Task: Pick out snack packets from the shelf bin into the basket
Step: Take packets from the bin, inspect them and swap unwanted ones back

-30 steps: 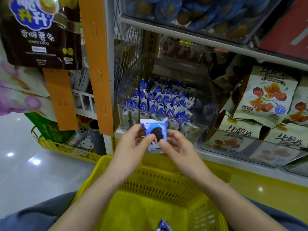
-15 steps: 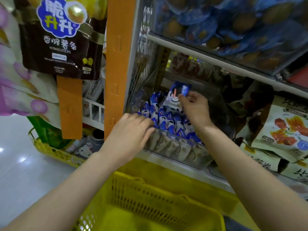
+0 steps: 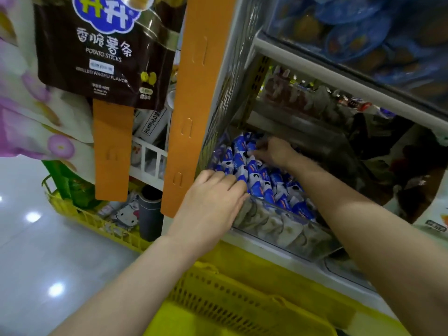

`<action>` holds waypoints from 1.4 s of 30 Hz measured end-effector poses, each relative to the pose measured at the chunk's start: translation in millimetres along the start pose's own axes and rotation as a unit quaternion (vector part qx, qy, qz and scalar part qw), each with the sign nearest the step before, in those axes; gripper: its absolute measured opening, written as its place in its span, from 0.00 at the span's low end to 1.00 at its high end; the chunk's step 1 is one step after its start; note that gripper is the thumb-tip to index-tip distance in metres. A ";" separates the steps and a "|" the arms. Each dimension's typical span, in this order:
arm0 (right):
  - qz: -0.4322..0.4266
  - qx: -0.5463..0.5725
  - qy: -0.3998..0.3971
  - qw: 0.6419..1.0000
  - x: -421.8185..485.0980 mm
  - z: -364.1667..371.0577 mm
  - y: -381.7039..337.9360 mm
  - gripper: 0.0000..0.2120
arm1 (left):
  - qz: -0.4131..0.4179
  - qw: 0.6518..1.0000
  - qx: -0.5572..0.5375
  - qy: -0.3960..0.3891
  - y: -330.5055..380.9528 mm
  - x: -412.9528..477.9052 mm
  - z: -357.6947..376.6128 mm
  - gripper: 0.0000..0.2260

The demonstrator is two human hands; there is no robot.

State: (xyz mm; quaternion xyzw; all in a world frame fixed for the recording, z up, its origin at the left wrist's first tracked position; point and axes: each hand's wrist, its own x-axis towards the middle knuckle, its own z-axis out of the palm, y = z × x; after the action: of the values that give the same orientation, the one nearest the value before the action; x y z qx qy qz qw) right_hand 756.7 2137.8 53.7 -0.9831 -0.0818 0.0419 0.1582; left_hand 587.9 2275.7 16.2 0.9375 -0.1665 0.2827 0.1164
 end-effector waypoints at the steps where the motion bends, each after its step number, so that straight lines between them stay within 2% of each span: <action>1: -0.019 0.040 0.020 0.999 -0.2 1.0 -1.2 0.20 | -0.001 1.000 0.002 0.003 -0.2 -0.2 1.0 0.15; 3: -0.057 0.088 0.052 0.993 1.0 1.7 -5.3 0.17 | -0.002 1.000 0.007 0.009 -0.8 -0.5 3.6 0.15; 7: -0.082 0.075 0.010 0.994 5.5 9.3 -17.7 0.18 | -0.002 1.000 0.016 0.020 -1.3 -0.1 7.8 0.14; 10: -0.070 0.040 0.015 0.997 12.7 8.7 -21.6 0.18 | 0.000 0.999 0.020 0.030 -1.5 -0.3 9.2 0.14; 16: 0.000 0.127 0.031 0.991 31.2 -3.5 -12.9 0.08 | 0.004 0.999 0.018 0.041 -1.6 -0.5 10.0 0.14; 19: -0.012 0.108 0.022 0.994 35.9 3.6 -14.6 0.09 | 0.005 0.999 0.020 0.049 -1.7 -0.7 10.9 0.14; 24: -0.040 0.015 0.007 0.999 39.7 11.3 -23.7 0.12 | 0.008 0.998 0.016 0.052 -1.8 1.0 11.4 0.14; 30: -0.050 0.069 -0.044 0.995 35.9 -13.0 -16.1 0.10 | 0.008 0.998 0.013 0.057 -1.1 -0.5 12.5 0.14; 35: -0.025 0.081 -0.118 0.989 34.0 -17.0 -16.2 0.04 | 0.012 0.998 0.013 0.065 -1.6 -0.4 12.9 0.14; 38: -0.029 0.039 -0.091 0.995 39.0 -3.5 -21.4 0.11 | 0.013 0.998 0.012 0.066 -2.2 0.0 13.5 0.14; 42: -0.027 -0.016 -0.036 0.999 37.6 10.1 -27.5 0.12 | 0.014 0.998 0.014 0.066 -1.7 0.3 13.4 0.14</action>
State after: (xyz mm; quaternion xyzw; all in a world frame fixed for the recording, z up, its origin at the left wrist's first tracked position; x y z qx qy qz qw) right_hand 788.4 2173.2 50.8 -0.9808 -0.1148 0.0715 0.1403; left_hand 595.4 2273.1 5.3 0.9161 -0.1673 0.3475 0.1096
